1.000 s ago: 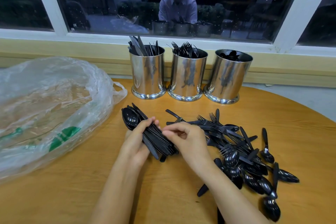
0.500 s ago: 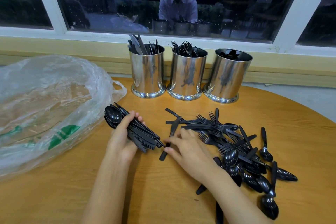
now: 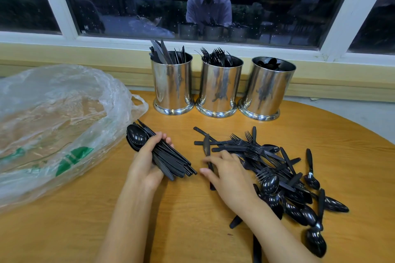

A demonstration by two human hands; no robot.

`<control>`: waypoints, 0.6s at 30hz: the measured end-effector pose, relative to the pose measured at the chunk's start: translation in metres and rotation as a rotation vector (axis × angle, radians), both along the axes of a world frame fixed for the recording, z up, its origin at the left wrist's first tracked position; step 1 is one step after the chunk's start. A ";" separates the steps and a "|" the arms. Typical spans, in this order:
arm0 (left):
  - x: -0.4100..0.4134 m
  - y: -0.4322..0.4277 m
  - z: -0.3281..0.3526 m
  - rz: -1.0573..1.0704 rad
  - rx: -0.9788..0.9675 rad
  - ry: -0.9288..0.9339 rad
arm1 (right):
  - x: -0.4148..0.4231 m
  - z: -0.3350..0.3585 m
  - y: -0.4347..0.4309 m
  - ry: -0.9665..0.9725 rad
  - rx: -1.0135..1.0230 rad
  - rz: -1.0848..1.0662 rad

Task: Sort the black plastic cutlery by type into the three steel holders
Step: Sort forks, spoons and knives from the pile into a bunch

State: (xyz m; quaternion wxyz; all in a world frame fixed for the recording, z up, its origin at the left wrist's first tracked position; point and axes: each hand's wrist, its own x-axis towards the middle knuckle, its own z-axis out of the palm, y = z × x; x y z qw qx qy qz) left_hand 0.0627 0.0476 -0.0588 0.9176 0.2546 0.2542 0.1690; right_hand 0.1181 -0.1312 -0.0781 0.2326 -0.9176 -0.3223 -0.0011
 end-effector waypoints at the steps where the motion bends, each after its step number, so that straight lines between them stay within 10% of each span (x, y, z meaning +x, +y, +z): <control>1: 0.000 0.000 0.000 0.002 0.001 -0.001 | -0.001 0.000 0.001 -0.004 -0.030 0.015; 14: 0.000 -0.001 0.000 -0.015 -0.033 -0.003 | 0.000 0.011 -0.006 0.008 0.034 -0.129; 18: 0.003 -0.009 0.003 -0.051 -0.047 0.024 | 0.006 0.015 -0.007 0.006 0.394 -0.212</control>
